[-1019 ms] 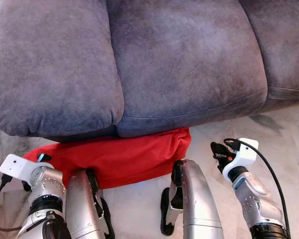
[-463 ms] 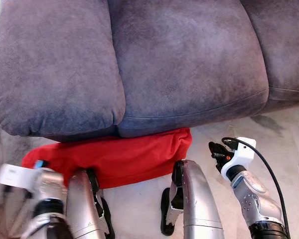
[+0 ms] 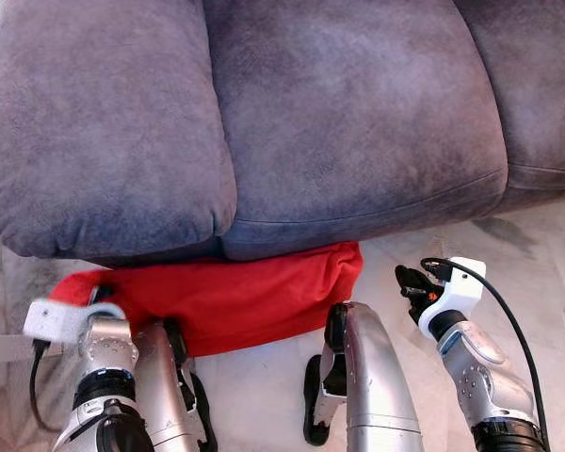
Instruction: Move the pillow to the sofa from floor
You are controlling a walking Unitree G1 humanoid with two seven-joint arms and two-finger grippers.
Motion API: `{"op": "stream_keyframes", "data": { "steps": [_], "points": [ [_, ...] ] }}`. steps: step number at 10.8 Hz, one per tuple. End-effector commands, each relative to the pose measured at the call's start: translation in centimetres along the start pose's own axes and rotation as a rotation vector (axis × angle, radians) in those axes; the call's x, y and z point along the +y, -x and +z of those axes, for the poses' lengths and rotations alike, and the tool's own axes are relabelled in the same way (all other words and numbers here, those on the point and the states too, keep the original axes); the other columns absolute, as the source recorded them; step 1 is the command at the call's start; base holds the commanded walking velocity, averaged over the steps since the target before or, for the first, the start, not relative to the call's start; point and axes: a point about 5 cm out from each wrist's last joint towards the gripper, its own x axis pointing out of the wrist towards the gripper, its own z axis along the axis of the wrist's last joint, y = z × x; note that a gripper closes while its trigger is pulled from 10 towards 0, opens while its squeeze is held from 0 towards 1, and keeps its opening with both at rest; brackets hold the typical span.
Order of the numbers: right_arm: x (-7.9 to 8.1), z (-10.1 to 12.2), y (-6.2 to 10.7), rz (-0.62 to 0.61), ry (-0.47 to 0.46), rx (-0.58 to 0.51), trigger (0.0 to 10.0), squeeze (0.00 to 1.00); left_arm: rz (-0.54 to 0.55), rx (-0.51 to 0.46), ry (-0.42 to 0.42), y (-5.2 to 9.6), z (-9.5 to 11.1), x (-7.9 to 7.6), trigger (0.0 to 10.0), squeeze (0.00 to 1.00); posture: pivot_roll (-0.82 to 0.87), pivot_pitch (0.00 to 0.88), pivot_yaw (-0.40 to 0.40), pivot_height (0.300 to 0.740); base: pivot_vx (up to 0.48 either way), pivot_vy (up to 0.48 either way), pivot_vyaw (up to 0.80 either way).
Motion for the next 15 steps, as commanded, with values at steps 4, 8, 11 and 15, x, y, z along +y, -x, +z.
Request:
{"op": "stream_keyframes", "data": {
  "steps": [4,8,11,15],
  "points": [
    [-0.5,-1.3,0.9,-0.020,-0.012,0.042,10.0,0.00,0.006,0.150,-0.075,0.0,-2.5,2.6,10.0,0.00,0.07,0.524,-0.140,0.524,0.000,0.000,0.00],
    [-0.6,-1.6,1.2,-0.020,-0.006,0.052,10.0,0.00,-0.028,0.163,-0.142,0.2,-3.2,2.2,0.0,0.00,0.06,0.516,-0.139,0.524,0.000,0.000,0.00],
    [-0.5,-1.9,1.3,-0.023,-0.009,0.059,10.0,0.00,-0.020,0.109,-0.129,-0.1,-1.9,2.5,0.0,0.00,0.06,0.510,-0.135,0.524,0.000,0.000,0.00],
    [-0.6,-1.9,1.1,-0.024,-0.011,0.062,10.0,0.00,-0.013,0.085,-0.112,-0.1,-1.6,2.5,0.0,0.00,0.07,0.502,-0.134,0.524,0.000,0.000,0.00]
  ]
}}
